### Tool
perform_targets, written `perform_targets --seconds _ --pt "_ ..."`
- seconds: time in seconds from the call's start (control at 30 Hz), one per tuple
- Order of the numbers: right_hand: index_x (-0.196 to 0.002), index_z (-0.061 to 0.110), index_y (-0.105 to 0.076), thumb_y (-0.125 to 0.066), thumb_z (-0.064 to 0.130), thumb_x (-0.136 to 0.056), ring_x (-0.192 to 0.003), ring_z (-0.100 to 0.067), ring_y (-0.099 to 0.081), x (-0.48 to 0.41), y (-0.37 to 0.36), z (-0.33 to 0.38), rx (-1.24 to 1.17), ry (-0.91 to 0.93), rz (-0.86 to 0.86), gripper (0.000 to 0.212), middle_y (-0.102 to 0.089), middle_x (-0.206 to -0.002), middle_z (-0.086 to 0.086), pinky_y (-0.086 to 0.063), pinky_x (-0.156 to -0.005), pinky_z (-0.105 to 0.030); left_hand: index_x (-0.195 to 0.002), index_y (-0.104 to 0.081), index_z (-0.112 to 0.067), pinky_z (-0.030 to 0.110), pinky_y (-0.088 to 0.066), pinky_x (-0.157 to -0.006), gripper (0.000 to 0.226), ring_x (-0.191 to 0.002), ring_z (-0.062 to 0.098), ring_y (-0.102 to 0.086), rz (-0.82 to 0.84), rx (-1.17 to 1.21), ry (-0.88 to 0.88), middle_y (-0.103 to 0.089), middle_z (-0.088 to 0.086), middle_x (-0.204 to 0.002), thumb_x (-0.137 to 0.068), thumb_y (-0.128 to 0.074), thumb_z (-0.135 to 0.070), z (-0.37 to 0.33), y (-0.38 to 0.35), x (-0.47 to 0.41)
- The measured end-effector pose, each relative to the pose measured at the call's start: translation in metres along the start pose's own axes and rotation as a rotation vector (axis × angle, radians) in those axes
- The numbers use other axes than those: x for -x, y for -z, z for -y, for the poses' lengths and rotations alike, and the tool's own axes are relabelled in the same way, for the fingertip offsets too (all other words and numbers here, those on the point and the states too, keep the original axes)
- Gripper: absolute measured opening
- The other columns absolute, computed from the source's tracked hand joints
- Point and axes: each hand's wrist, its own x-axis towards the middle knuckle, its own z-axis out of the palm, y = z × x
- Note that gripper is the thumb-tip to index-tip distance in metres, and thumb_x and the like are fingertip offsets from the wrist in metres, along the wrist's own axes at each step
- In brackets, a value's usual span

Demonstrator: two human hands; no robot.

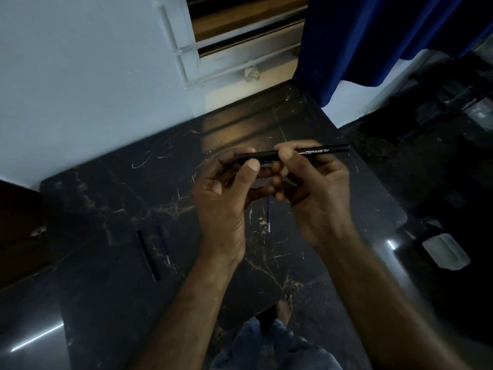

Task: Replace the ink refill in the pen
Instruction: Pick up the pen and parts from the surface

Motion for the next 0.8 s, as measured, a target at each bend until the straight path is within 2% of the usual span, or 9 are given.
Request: perform_targets --seconds 0.07,0.17,0.3,0.4,0.5,0.57,0.63,0.7,0.8 --pt "-0.11 -0.008 -0.064 -0.066 0.001 -0.095 -0.061 -0.022 -0.062 0.003 -0.004 -0.007 0.007 0.023 -0.045 0.017 -0.068 -0.076 -0.01 -0.048 -0.048 -0.028 -0.107 -0.072 -0.003 0.037 -0.06 -0.069 0.016 -0.084 0.034 -0.073 0.012 -0.021 0.018 -0.073 0.025 -0.101 -0.094 -0.075 -0.011 0.001 -0.001 -0.001" --pt "-0.101 -0.001 -0.067 -0.065 0.001 -0.096 -0.06 -0.021 -0.061 0.009 -0.006 -0.009 0.045 0.084 -0.078 0.006 -0.067 -0.075 -0.008 -0.047 -0.046 -0.028 -0.106 -0.074 0.001 0.032 -0.057 -0.058 0.022 -0.073 0.022 -0.072 0.027 -0.023 0.073 -0.076 0.01 -0.086 -0.089 -0.075 -0.013 0.0 -0.006 0.002" --pt "-0.097 0.009 -0.068 -0.063 0.008 -0.099 -0.056 -0.014 -0.059 0.013 -0.019 -0.008 0.003 0.122 -0.18 0.005 -0.065 -0.071 -0.003 -0.044 -0.044 -0.025 -0.109 -0.074 0.007 0.03 -0.055 -0.055 0.027 -0.068 0.02 -0.067 -0.053 -0.011 0.073 -0.073 0.009 -0.079 -0.091 -0.075 -0.014 0.001 -0.022 0.007" --pt "-0.095 0.01 -0.065 -0.061 0.013 -0.102 -0.057 -0.011 -0.055 0.013 -0.033 -0.01 -0.05 0.137 -0.292 0.008 -0.063 -0.069 -0.001 -0.041 -0.046 -0.024 -0.104 -0.074 0.007 0.03 -0.057 -0.067 0.027 -0.074 0.017 -0.069 -0.154 -0.003 0.025 -0.074 0.007 -0.082 -0.093 -0.073 -0.018 0.006 -0.038 0.011" --pt "-0.092 0.008 -0.062 -0.059 0.014 -0.102 -0.053 -0.009 -0.054 0.008 -0.043 -0.005 -0.108 0.188 -0.374 0.012 -0.06 -0.065 0.0 -0.042 -0.045 -0.024 -0.097 -0.076 -0.006 0.032 -0.058 -0.071 0.02 -0.079 0.018 -0.072 -0.189 0.05 0.011 -0.075 0.007 -0.085 -0.093 -0.072 -0.025 0.002 -0.046 0.011" --pt "-0.096 0.003 -0.059 -0.056 0.012 -0.104 -0.05 -0.009 -0.053 0.002 -0.046 0.001 -0.172 0.22 -0.408 0.012 -0.057 -0.064 -0.001 -0.043 -0.043 -0.024 -0.1 -0.075 -0.013 0.028 -0.061 -0.071 0.014 -0.082 0.015 -0.076 -0.207 0.166 0.043 -0.078 0.006 -0.09 -0.096 -0.069 -0.025 0.0 -0.044 0.0" --pt "-0.102 0.002 -0.058 -0.055 0.011 -0.105 -0.05 -0.01 -0.052 -0.002 -0.045 0.002 -0.204 0.216 -0.409 0.01 -0.056 -0.064 -0.003 -0.044 -0.041 -0.024 -0.11 -0.07 -0.008 0.025 -0.061 -0.067 0.018 -0.084 0.014 -0.076 -0.2 0.248 0.104 -0.077 0.007 -0.096 -0.102 -0.065 -0.023 0.004 -0.038 -0.015" --pt "-0.104 0.002 -0.058 -0.056 0.01 -0.104 -0.05 -0.011 -0.053 -0.001 -0.04 -0.001 -0.232 0.16 -0.372 0.009 -0.056 -0.066 -0.004 -0.043 -0.041 -0.025 -0.115 -0.069 -0.006 0.025 -0.061 -0.068 0.021 -0.086 0.014 -0.075 -0.166 0.17 0.187 -0.075 0.007 -0.098 -0.103 -0.064 -0.022 0.02 -0.021 -0.03" --pt "-0.103 0.002 -0.06 -0.059 0.014 -0.1 -0.054 -0.012 -0.055 0.008 -0.025 -0.009 -0.187 0.041 -0.35 0.012 -0.059 -0.069 -0.005 -0.044 -0.042 -0.025 -0.107 -0.074 -0.006 0.025 -0.062 -0.067 0.021 -0.082 0.016 -0.076 -0.102 -0.307 0.325 -0.078 0.009 -0.095 -0.102 -0.067 -0.025 0.07 0.036 -0.051"
